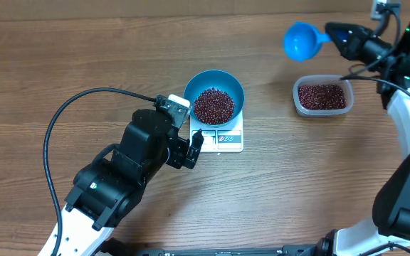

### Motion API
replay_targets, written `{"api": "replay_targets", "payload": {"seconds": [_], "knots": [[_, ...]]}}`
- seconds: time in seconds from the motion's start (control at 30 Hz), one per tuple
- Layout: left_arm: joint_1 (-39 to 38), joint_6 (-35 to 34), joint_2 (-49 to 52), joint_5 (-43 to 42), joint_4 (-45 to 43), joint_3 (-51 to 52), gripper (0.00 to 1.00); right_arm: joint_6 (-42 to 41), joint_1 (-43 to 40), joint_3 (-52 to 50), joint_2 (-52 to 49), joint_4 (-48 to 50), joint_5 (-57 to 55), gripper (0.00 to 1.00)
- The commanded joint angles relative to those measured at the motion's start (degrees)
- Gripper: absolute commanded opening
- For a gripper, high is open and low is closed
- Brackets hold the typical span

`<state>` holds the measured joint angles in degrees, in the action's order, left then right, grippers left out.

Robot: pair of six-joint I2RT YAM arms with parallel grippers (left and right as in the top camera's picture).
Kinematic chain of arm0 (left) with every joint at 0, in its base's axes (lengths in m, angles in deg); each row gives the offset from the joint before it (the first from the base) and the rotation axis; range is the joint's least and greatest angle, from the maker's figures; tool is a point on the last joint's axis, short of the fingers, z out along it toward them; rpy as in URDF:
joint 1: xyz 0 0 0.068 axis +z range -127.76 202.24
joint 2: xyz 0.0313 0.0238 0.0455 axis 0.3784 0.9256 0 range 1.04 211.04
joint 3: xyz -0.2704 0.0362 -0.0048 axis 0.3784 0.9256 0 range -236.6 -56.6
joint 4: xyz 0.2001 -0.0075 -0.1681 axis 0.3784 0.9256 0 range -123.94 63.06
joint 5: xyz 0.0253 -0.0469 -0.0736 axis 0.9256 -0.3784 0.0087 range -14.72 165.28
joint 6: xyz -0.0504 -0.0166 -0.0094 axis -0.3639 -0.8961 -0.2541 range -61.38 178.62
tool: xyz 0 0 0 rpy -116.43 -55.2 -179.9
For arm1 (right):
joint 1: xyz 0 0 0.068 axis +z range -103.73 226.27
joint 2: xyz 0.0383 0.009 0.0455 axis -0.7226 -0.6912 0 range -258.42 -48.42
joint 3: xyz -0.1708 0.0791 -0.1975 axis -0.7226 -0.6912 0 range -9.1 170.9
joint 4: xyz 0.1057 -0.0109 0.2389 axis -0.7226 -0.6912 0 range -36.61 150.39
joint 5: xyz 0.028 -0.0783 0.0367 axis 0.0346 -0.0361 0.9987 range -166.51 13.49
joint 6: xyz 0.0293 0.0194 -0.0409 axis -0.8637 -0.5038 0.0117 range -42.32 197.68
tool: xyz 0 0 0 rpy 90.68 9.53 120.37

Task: Scoop item into bowl and weigh 150g on scale
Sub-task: 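Raise the empty blue scoop and carry it to the bean container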

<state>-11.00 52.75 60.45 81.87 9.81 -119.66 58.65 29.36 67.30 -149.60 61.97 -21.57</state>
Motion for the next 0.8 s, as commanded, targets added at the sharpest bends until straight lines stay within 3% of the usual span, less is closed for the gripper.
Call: {"api": "replay_targets", "payload": {"seconds": [0.0,0.37,0.6,0.77], "knots": [[0.26,-0.57,-0.17,-0.48,-0.20,-0.24,1.00,9.22,-4.66,0.59,1.75,-6.16,0.39,0.04],[0.26,-0.57,-0.17,-0.50,-0.20,-0.24,1.00,27.67,-7.41,0.59,1.75,-28.17,-9.29,0.04],[0.26,-0.57,-0.17,-0.48,-0.20,-0.24,1.00,33.59,-4.94,0.59,1.75,-37.48,-22.69,0.04],[0.26,-0.57,-0.17,-0.48,-0.20,-0.24,0.99,34.62,-2.93,0.59,1.75,-38.32,-25.62,0.04]]}}
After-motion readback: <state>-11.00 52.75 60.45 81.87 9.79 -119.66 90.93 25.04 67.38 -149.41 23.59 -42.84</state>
